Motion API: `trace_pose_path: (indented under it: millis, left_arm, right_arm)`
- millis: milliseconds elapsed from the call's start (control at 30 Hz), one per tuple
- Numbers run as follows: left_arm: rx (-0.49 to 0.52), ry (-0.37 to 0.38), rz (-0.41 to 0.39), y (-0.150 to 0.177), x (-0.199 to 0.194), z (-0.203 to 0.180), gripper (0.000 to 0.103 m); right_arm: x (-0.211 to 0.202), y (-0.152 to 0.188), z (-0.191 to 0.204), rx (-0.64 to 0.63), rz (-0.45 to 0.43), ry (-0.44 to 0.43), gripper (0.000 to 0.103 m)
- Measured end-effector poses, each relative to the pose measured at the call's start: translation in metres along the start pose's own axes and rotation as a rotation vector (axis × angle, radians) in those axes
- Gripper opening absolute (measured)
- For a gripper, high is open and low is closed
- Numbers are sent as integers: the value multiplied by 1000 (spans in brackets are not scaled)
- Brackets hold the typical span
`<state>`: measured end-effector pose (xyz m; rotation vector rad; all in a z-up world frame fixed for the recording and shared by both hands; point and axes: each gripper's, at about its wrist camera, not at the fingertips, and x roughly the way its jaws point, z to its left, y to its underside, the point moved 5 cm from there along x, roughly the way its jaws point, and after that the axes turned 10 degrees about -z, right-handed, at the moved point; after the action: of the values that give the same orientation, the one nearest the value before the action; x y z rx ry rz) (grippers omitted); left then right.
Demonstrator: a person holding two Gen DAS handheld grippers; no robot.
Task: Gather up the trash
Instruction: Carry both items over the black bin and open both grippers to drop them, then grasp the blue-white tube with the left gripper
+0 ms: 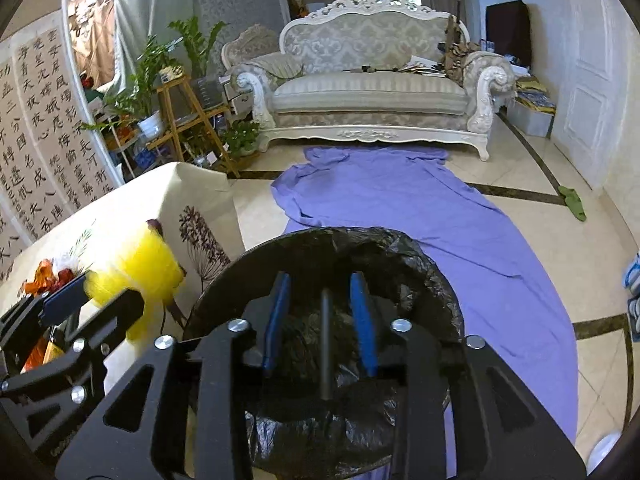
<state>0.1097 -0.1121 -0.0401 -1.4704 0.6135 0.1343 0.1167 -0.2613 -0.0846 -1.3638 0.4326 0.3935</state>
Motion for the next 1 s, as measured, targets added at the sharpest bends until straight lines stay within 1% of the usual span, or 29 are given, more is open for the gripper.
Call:
trace_pose_path:
  millis: [67, 300, 367, 400, 433, 733, 900, 1000]
  left_arm:
    - [-4, -4, 0, -1, 1, 0, 69]
    - [-37, -29, 11, -3, -8, 8, 75]
    - [-42, -42, 11, -2, -14, 11, 75]
    - [-43, -52, 12, 0, -19, 14, 75]
    - [-43, -59, 13, 0, -21, 16, 75]
    - [-79, -167, 51, 18, -65, 53, 75]
    - [-113, -238, 66, 33, -92, 79, 75]
    - [-131, -270, 82, 43, -101, 92, 75]
  right_arm:
    - [0, 0, -2, 6, 2, 6, 32]
    - [-8, 4, -3, 14, 8, 14, 33]
    - [-7, 2, -3, 16, 9, 9, 35]
    - [-9, 3, -1, 17, 9, 5, 40]
    - [-12, 5, 2, 17, 8, -1, 42]
    - [-35, 27, 48, -32, 38, -75, 42]
    - [-44, 39, 77, -62, 57, -124, 42]
    - [-49, 47, 93, -77, 66, -152, 42]
